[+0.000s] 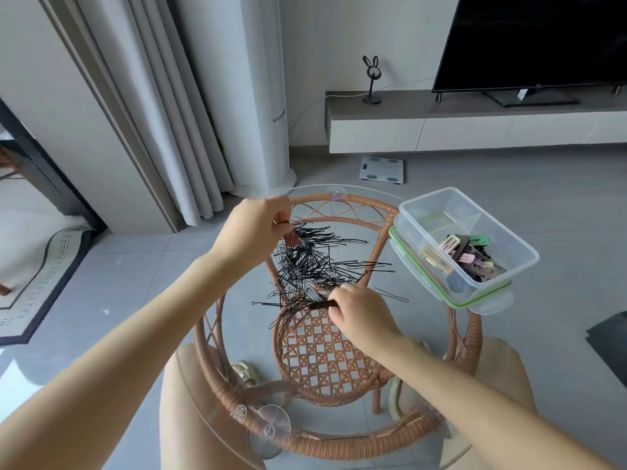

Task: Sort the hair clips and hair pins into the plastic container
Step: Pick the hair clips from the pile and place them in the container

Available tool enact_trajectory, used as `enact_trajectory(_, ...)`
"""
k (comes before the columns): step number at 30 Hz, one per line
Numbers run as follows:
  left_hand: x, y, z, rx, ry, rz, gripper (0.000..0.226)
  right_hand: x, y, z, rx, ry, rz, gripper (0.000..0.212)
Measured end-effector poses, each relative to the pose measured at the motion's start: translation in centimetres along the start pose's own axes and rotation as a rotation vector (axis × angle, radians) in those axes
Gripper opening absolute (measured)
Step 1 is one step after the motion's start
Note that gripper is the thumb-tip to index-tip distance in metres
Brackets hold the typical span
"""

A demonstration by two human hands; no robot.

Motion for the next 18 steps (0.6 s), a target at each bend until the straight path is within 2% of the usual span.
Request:
enact_trajectory(3, -3.8, 1.1, 0.5, 0.076, 0.285, -0.069, 0.013, -3.0, -0.6, 0.6, 0.041, 0.255, -0.385, 0.034)
enact_trajectory(5, -4.7, 2.0, 0.7, 0.114, 0.361, -0.109, 0.013, -4.7, -1.0, 1.4, 0.050, 0.407, -0.646, 0.042)
enact_trajectory(8, -3.5, 3.2, -0.2, 0.130, 0.140, -0.029, 0.010, -6.5, -1.0, 2.8, 0.061, 0.583, -1.108, 0.038)
enact_trajectory(10, -2.5, 4.7, -0.5, 0.195, -0.077, 0.145, 0.008, -7.5, -1.6, 3.5, 0.048, 0.626, -1.270, 0.030)
enact_trajectory(13, -2.0, 6.8, -0.5, 0.270, -0.285, 0.388, 0.006, -8.7, -2.4, 4.2, 0.033, 0.661, -1.314, 0.015)
enact_trajectory(15, -2.4, 7.6, -0.8, 0.286, -0.308, 0.440, 0.009, -9.5, -3.0, 4.5, -0.001, 0.680, -1.364, 0.011)
enact_trajectory(18, -3.5, 8.7, -1.1, 0.320, -0.334, 0.540, 0.008, -10.9, -4.9, 4.9, -0.094, 0.665, -1.370, 0.016)
Point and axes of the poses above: each hand's wrist, its own z-axis away from the middle knuckle, its own y-axis out of the palm, x = y × z, the point moved 10 cm from there along -z, towards the middle knuckle, and after that the axes turned 3 degrees about z, right-handed, at the moved point
